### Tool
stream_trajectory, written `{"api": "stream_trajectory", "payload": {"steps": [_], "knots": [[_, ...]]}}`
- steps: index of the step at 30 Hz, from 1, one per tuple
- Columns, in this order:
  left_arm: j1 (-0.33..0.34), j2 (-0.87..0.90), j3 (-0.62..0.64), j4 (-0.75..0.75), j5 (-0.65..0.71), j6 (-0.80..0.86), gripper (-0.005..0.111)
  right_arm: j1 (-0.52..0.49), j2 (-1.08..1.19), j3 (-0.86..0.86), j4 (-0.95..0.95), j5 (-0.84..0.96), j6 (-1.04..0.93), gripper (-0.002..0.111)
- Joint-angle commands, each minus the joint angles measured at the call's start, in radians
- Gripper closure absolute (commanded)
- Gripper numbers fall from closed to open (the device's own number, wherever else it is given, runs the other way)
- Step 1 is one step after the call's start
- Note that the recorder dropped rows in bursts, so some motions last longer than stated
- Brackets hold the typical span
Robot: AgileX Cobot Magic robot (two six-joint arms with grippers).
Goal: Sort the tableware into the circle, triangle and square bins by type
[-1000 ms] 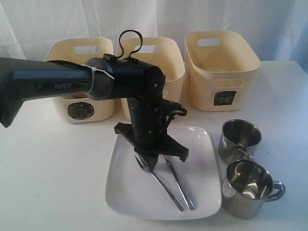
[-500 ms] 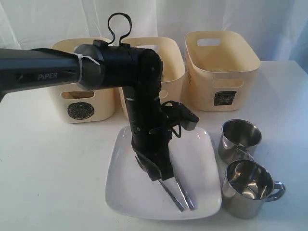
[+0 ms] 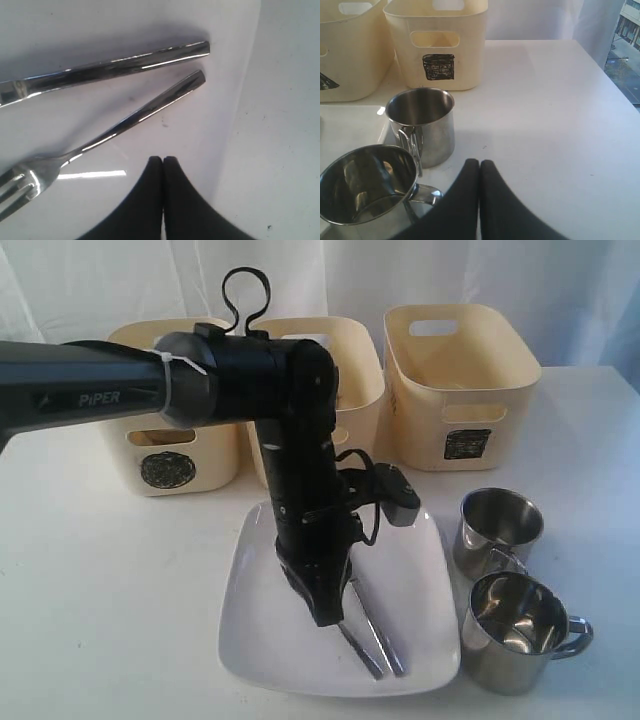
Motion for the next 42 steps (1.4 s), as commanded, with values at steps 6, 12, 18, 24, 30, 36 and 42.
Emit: {"api": "stream_trajectory", "payload": {"steps": [6, 12, 18, 24, 30, 36, 42], "knots": [[-0.001, -0.012, 0.006, 0.019, 0.037, 0.008, 0.107, 0.001, -0.006, 0.005, 0.0, -0.014, -0.004, 0.108], [-0.001, -0.037, 0.006, 0.035, -0.025, 0.008, 0.092, 0.001, -0.006, 0.005, 0.0, -0.014, -0.004, 0.108], [-0.001, -0.04, 0.006, 0.035, -0.054, 0.095, 0.085, 0.001, -0.006, 0.005, 0.0, -0.014, -0.004, 0.108], [-0.001, -0.034, 0.006, 0.039, 0.03, 0.275, 0.069, 0.001, -0.006, 0.005, 0.0, -0.014, -0.004, 0.108], [-0.001, -0.031, 0.006, 0.051, 0.041, 0.45, 0.054, 0.001, -0.006, 0.005, 0.0, -0.014, -0.004, 0.108], [-0.001, 0.002, 0.006, 0.051, 0.023, 0.546, 0.054, 0.001, -0.006, 0.005, 0.0, -0.014, -0.004, 0.108], [-0.001, 0.03, 0.009, 0.053, -0.058, 0.618, 0.054, 0.001, -0.006, 0.005, 0.0, -0.014, -0.004, 0.108]]}}
